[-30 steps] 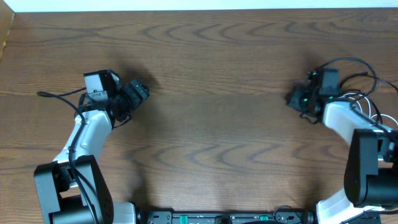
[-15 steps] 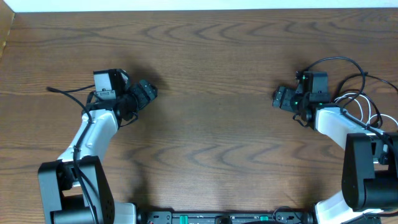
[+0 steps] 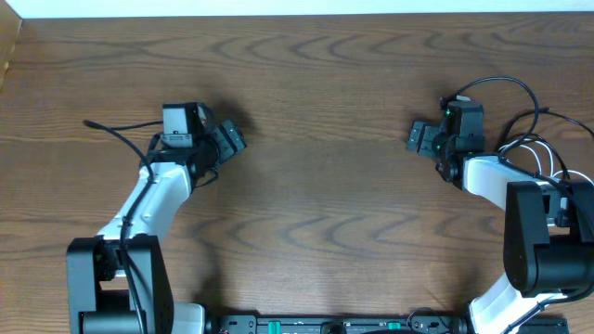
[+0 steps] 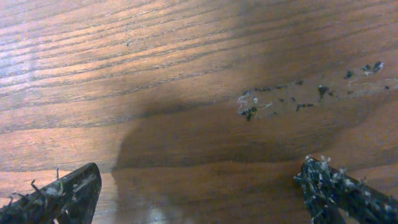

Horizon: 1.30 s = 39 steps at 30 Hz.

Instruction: Untangle cables

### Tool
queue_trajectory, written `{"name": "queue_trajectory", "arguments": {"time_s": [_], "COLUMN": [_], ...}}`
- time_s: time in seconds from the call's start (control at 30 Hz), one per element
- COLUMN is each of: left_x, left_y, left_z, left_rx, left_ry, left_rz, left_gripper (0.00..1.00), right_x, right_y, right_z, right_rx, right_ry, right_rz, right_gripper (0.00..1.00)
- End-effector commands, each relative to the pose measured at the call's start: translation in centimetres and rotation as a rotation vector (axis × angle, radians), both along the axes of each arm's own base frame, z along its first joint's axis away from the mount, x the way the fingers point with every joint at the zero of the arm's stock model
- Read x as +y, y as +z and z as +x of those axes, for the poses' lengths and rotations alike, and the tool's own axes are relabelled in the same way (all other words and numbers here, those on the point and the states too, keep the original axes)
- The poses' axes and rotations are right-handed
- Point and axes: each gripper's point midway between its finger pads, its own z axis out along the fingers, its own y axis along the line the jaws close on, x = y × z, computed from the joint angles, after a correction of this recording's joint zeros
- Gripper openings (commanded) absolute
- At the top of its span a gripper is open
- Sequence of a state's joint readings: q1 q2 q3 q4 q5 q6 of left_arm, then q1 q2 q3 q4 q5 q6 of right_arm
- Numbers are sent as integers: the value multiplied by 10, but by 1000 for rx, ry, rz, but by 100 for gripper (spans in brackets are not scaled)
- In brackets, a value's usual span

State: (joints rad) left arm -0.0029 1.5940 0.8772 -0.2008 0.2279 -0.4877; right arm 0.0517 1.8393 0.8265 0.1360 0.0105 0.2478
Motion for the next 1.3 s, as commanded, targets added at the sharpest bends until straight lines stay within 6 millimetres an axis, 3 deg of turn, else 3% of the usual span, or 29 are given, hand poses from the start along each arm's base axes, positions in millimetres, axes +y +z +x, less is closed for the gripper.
{"name": "queue_trajectory", "arguments": {"time_s": [0.0,0.13,0.3,0.53,0.73,0.9,1.1,1.27], "left_x": [0,-12,-26,-26,-24,-23,-25,-26], "left_y": [-5,-14,-36,-64,-82,-79,-56,-51], "left_z": [-3,-8,-28,-50,-63,-71,-58,-47], "left_rx": [-3,20,115,223,313,374,385,349], "left_ry": [-53,-137,-262,-390,-398,-403,-404,-400], "left_rz": [92,122,165,211,204,198,197,201], "left_gripper": [94,94,94,98,98,98,98,98], "right_x": [7,7,9,9,8,8,7,7], "right_y": [-52,-52,-48,-19,-1,0,0,28], "right_z": [-38,-38,-39,-46,-59,-60,-62,-61], "right_rx": [170,169,223,437,549,553,565,613], "right_ry": [24,31,88,101,99,99,98,96], "right_rz": [22,18,-9,-19,-19,-20,-19,-19], "right_gripper": [99,99,99,99,99,99,99,99]}}
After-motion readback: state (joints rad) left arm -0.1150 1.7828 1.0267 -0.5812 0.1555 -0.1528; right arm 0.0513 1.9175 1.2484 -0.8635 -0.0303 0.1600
